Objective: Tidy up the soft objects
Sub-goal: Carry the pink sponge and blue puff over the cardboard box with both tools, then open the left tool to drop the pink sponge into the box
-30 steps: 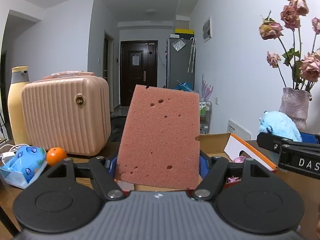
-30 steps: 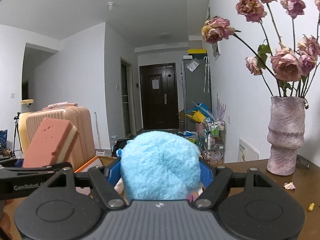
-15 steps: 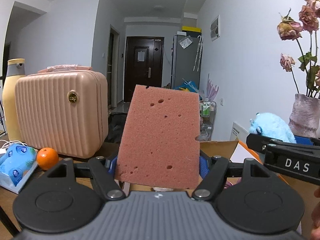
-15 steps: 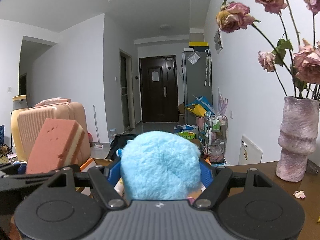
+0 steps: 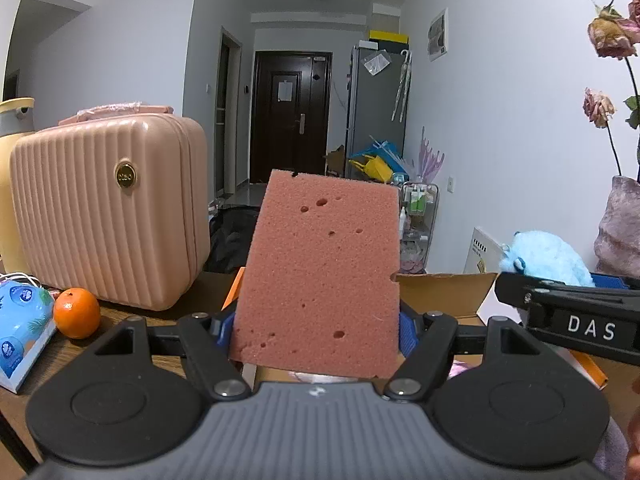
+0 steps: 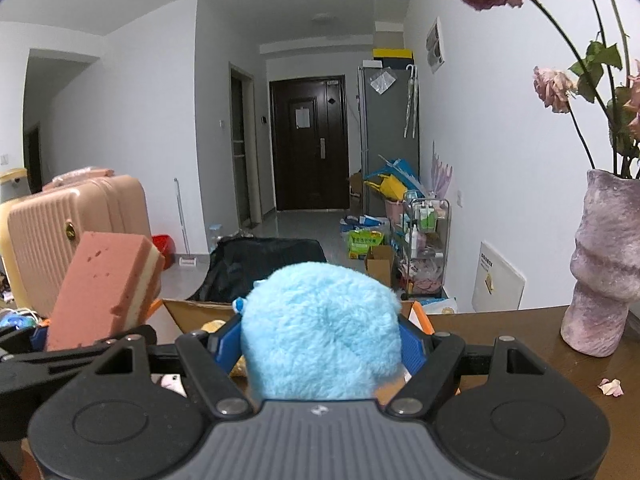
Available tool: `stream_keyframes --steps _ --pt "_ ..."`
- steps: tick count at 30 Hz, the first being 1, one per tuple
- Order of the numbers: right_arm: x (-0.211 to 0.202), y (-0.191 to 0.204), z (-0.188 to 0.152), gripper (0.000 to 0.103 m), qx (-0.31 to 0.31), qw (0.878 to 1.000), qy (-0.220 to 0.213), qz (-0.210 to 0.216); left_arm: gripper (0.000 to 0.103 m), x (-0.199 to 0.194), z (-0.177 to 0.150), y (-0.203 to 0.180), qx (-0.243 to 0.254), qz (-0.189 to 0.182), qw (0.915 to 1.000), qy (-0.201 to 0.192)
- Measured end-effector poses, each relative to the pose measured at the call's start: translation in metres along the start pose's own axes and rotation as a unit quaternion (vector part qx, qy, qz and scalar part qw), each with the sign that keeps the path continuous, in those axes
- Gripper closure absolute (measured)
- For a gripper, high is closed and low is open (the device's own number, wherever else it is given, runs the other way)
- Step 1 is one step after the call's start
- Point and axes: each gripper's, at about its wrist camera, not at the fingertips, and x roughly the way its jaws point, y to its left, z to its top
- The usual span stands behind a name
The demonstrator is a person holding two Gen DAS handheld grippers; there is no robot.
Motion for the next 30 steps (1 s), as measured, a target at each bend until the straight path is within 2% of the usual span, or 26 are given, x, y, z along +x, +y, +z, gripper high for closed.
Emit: stream_keyframes --steps 13,22,24,26,27,28,30 --pt "0.029 0.001 -0.008 0.028 -0.010 0.999 0.051 -0.004 0.030 0.022 -0.006 0.004 0.013 -0.003 0.9995 0.028" --pt "0.032 0.003 -0.009 0.026 -0.011 0.998 0.059 -0.008 0.029 0.021 -0.010 0.002 0.019 -0.007 0.9995 0.025" --pt "0.032 0.003 -0.008 0.023 -0.008 0.998 0.061 -0.007 0.026 0.020 -0.010 0.003 0.017 -0.004 0.9996 0.023" --pt "0.035 0.003 -0.004 0.021 -0.004 0.998 0.061 -0.010 0.018 0.019 -0.009 0.004 0.015 -0.003 0.9997 0.017" --pt "0.034 0.002 -0.003 0.016 -0.003 0.998 0.060 -0.012 0.014 0.017 -0.009 0.004 0.015 0.000 0.9998 0.015" --pt "0.034 0.001 -0.003 0.013 0.000 0.998 0.059 -0.013 0.006 0.016 -0.010 0.004 0.014 0.005 0.9998 0.011" --pt "0.033 -0.001 -0.002 0.006 0.007 0.998 0.055 -0.015 0.001 0.014 -0.010 0.004 0.012 0.016 0.9998 0.002"
